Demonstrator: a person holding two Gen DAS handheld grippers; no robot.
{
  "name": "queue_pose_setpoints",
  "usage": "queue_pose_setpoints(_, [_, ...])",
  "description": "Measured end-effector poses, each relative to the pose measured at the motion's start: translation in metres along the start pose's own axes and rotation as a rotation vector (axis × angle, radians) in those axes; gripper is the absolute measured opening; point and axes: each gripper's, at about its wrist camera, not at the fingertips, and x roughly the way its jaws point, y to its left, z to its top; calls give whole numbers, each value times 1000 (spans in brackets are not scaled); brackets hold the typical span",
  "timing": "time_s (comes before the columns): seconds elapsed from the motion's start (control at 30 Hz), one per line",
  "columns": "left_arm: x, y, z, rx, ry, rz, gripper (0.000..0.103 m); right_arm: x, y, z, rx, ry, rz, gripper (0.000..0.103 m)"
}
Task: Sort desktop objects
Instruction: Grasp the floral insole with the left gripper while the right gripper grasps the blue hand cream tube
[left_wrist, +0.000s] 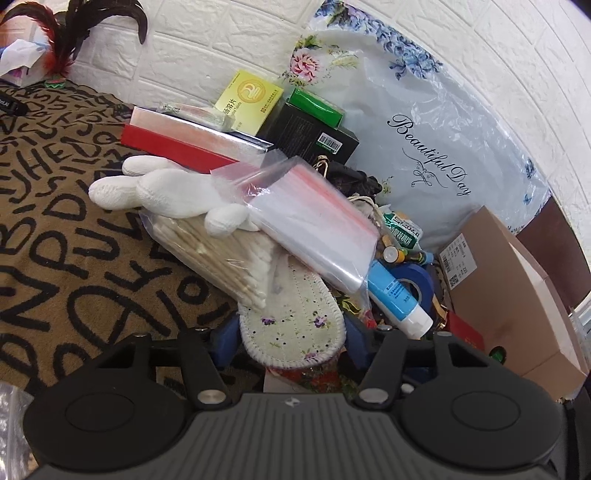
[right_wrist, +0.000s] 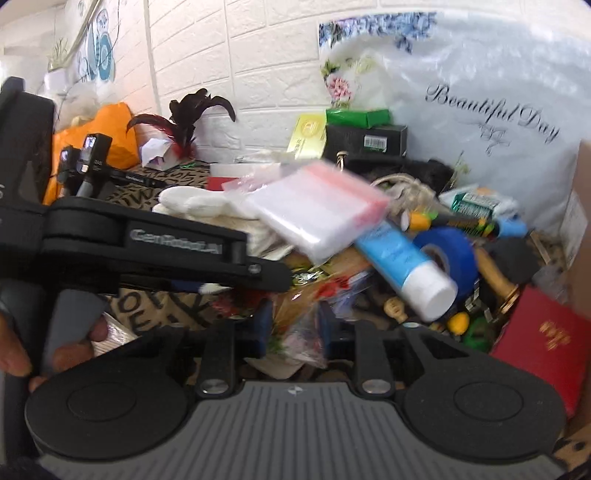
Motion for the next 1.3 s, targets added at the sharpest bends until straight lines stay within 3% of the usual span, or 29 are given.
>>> queue_pose_setpoints(0.13, [-17,-4,-8,5,0,0,60,-12,-8,2,22,11,23,0])
queue_pose_setpoints(0.33, [-51,-8,-31,31,13,-1,60,-57,-11,-4,-4,-10,58,0])
queue_pose_setpoints(0.53, [-73,-10,-55,53,31,17,61,-82,-14,-11,-36,-33,13,1])
queue_pose_setpoints(0.6, [-73,-10,-59,55,36,20,61,-81,-15,-14,-29,-22,-12,7])
queue_pose_setpoints(0.73, [-60,-10,-56,44,35,43,73,-72,-15,-19,-13,40,5,17])
queue_pose_setpoints(0.8, [-52,-8,-54,32,41,60,76,-71,-12,-21,-19,48,-12,45])
queue_pose_setpoints(0.83, [-48,-7,-52,27,44,63,76,-71,-12,-22,-19,43,-28,66])
queue_pose_setpoints(0.87, [-43,-6,-51,24,46,63,76,-72,-11,-24,-21,29,-46,75])
queue_pose_setpoints(1.1, [-24,-10,-40,49,35,77,77,-59,-13,-18,-67,17,-79,74])
queue_pose_setpoints(1.17, [-21,-9,-37,54,34,76,73,-49,-17,-16,-94,11,-122,71])
queue_pose_setpoints(1.23, [-18,-8,-34,58,35,76,61,-36,-25,-13,-98,25,-141,63])
queue_pose_setpoints(1.3, [-15,-6,-31,56,40,74,59,-23,-34,-9,-70,51,-141,58])
